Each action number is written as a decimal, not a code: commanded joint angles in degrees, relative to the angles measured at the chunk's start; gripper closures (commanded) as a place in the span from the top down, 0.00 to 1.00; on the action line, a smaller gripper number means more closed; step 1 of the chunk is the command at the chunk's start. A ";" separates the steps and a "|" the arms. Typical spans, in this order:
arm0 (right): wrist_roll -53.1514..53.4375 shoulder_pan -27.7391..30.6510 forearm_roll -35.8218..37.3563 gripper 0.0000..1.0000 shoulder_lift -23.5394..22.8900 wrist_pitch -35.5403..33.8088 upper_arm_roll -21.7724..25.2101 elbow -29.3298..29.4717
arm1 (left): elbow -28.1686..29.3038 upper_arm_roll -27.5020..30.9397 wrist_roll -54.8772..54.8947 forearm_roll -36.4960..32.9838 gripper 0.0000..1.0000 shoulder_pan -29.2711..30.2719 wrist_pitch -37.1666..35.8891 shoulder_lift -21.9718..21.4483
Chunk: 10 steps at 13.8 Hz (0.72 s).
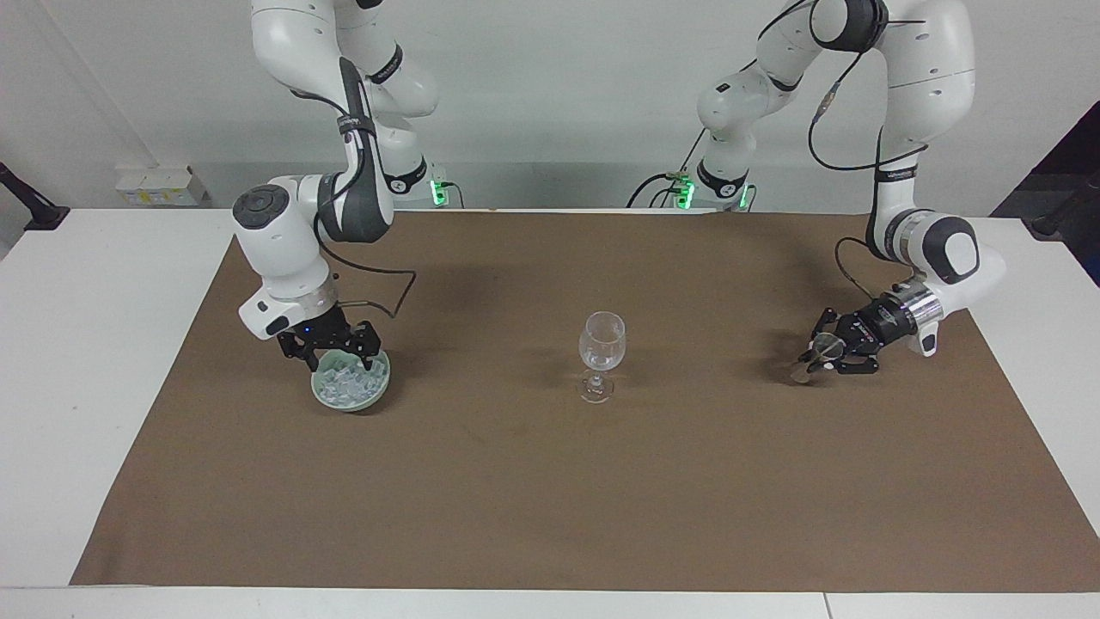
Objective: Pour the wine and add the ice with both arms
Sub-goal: 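Open the left gripper while the right gripper grasps the ice cup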
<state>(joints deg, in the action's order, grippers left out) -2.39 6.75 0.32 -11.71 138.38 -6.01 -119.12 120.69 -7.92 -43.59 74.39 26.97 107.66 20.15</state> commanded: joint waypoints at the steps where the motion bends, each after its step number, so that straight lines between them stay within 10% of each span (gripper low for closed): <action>1: -2.97 1.87 0.12 1.00 -1.21 2.25 -0.67 -0.67 | 1.83 -0.35 1.57 1.99 0.00 -0.25 1.41 -0.90; 10: -1.39 1.08 0.11 1.00 -1.04 1.98 -0.76 -1.29 | 2.27 -0.35 2.45 2.16 0.22 -1.39 3.08 -0.90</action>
<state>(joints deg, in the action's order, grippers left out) -3.98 7.82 0.33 -13.01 139.51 -6.14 -119.30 121.72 -8.62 -42.49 75.04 26.32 109.46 20.15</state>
